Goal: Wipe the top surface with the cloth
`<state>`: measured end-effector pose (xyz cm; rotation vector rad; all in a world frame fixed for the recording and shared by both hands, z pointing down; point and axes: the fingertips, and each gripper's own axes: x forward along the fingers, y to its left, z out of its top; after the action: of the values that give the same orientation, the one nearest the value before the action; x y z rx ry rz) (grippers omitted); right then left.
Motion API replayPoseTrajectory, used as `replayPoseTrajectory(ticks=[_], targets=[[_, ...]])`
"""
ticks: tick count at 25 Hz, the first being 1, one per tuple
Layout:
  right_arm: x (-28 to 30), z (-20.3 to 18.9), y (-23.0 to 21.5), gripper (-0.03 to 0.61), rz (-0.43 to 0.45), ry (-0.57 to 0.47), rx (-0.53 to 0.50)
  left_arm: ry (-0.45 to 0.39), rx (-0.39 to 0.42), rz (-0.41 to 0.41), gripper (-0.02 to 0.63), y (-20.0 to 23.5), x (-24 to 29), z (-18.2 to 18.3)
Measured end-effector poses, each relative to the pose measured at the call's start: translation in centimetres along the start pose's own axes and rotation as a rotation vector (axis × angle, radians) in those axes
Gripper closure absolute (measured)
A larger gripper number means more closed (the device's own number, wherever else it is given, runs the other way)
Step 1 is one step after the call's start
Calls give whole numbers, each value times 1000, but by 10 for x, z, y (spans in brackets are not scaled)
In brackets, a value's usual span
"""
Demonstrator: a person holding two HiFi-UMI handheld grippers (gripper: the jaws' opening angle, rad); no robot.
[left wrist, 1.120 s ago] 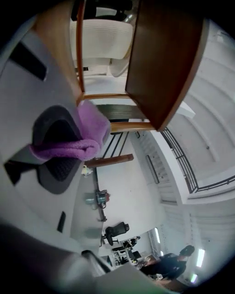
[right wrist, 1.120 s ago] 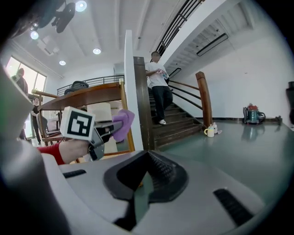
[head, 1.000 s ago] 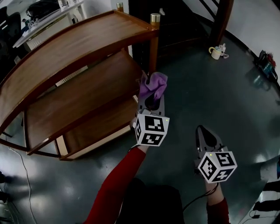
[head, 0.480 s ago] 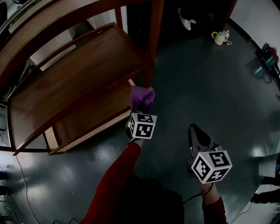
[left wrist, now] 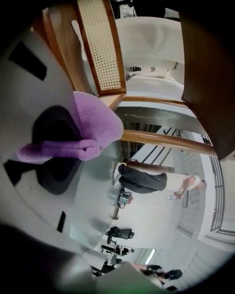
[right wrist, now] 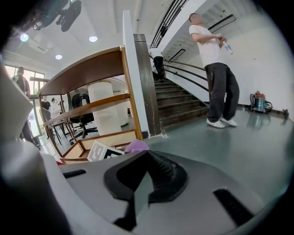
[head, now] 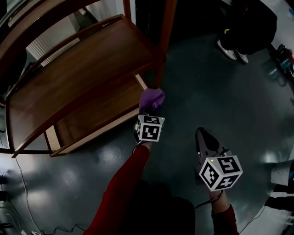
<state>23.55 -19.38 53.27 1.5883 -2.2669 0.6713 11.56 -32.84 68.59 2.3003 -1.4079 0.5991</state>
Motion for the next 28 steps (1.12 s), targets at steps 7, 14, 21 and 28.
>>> replayPoseTrajectory(ticks=[7, 14, 21, 28], targets=[[-4, 19, 20, 575, 56, -69, -5, -337, 31, -130, 566, -12, -139, 75], [-7, 76, 55, 575, 160, -192, -75, -568, -118, 96, 566, 61, -320, 102], [9, 96, 101, 575, 278, -226, -179, -579, -166, 314, 566, 116, -397, 72], [11, 108, 132, 575, 354, -173, -245, -527, -206, 392, 566, 105, -414, 67]])
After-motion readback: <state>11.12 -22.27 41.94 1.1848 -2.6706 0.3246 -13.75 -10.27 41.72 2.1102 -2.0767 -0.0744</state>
